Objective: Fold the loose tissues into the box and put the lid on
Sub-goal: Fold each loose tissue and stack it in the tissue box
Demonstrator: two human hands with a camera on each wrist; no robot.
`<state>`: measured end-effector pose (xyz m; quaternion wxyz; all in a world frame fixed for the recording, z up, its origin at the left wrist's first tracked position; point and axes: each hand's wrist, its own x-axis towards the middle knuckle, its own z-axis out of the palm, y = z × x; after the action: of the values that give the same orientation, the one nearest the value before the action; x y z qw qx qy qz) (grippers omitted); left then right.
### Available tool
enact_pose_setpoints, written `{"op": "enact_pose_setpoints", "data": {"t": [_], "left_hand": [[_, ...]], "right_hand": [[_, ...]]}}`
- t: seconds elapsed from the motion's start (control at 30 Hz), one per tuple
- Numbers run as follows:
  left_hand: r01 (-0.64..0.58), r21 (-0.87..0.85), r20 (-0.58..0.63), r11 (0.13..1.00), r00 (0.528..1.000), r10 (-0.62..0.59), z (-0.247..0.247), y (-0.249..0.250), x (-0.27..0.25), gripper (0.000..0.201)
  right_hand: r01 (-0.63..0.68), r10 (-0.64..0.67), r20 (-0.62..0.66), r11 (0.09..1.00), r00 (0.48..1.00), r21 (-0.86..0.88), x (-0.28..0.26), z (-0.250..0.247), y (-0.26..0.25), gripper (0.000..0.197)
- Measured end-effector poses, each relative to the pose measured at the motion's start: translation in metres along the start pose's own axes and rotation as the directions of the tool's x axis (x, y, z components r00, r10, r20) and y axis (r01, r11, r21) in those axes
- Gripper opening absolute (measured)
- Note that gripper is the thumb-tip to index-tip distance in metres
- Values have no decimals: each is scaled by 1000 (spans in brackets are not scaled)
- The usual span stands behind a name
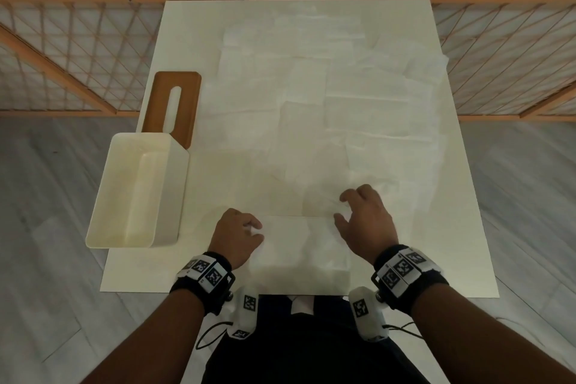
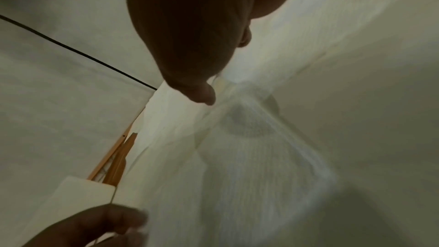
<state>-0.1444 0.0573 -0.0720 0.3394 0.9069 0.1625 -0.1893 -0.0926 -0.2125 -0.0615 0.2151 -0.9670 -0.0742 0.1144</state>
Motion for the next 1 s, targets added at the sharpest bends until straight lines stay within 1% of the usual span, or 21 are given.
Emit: {"op": "enact_pose_setpoints", "data": {"t": [0.07, 0.1, 0.17, 0.2, 0.23, 0.3, 0.4, 0.43, 0.47, 0.5, 0.53, 0.57, 0.6, 0.63, 0.7, 0.77, 0.8, 0.87, 0.9, 0.97, 1.0], "left_hand": [[4, -12, -21, 1000, 1000, -4, -1, 2, 1, 17], [-4, -14, -30, 1000, 1000, 3, -2, 3, 2, 17], [-29, -23, -39, 999, 999, 28, -4, 7, 4, 16], [-37, -34, -40, 999, 999, 36, -6, 10, 4, 15], [-43, -51, -43, 998, 998, 41, -8, 13, 4, 14], [-50, -84, -55, 995, 997, 45, -13, 22, 6, 12], [-54, -168, -61, 984, 997, 44, -20, 41, 9, 15], [-55, -225, -43, 973, 998, 47, -22, 49, 11, 20], [-55, -290, -12, 955, 998, 54, -24, 56, 13, 28], [-46, -363, 32, 931, 998, 61, -26, 65, 15, 39], [-23, -458, 83, 889, 994, 68, -28, 74, 17, 53], [24, -580, 136, 814, 988, 67, -30, 84, 18, 70], [91, -705, 182, 703, 982, 56, -32, 94, 20, 87], [159, -798, 226, 582, 973, 44, -35, 102, 22, 98], [265, -880, 304, 394, 952, 38, -39, 117, 25, 105], [346, -911, 369, 227, 927, 71, -41, 125, 25, 99], [368, -913, 389, 177, 915, 107, -41, 127, 24, 94], [352, -923, 378, 159, 907, 188, -39, 129, 21, 82], [319, -930, 353, 185, 915, 195, -39, 131, 19, 77], [243, -933, 280, 266, 953, 113, -43, 132, 18, 70], [201, -937, 230, 286, 970, 71, -46, 130, 19, 69]], "right_hand": [[12, -10, 25, 996, 1000, -91, 11, -1, 7, 45], [37, -32, 43, 991, 999, -132, 16, 0, 10, 42], [93, -90, 25, 977, 996, -194, 23, 2, 15, 19], [100, -100, 11, 970, 995, -223, 26, -1, 16, 12], [97, -101, -8, 969, 995, -228, 29, -6, 14, 13], [76, -92, -94, 985, 991, -153, 35, -26, 3, 11], [59, -41, -196, 995, 980, 86, 49, -77, -20, 8], [52, -13, -194, 979, 981, 199, 54, -97, -27, 9], [28, 26, -147, 936, 989, 352, 59, -115, -33, 10], [-15, 56, -57, 834, 997, 552, 64, -131, -39, 12], [-70, 54, 47, 661, 997, 747, 67, -144, -43, 13], [-127, 31, 127, 462, 991, 878, 67, -153, -46, 12], [-171, 7, 177, 294, 984, 940, 67, -158, -48, 12], [-197, -8, 201, 167, 980, 966, 65, -161, -49, 12], [-209, -16, 209, -24, 978, 978, 59, -164, -48, 16], [-219, -1, 221, -135, 975, 966, 56, -162, -45, 22], [-232, 11, 236, -136, 972, 963, 54, -160, -44, 23], [-268, 90, 270, -39, 959, 963, 53, -150, -38, 27], [-287, 145, 280, 29, 949, 957, 52, -143, -34, 29], [-319, 237, 281, 144, 930, 937, 51, -131, -25, 30], [-327, 256, 275, 188, 927, 926, 49, -126, -22, 31]]}}
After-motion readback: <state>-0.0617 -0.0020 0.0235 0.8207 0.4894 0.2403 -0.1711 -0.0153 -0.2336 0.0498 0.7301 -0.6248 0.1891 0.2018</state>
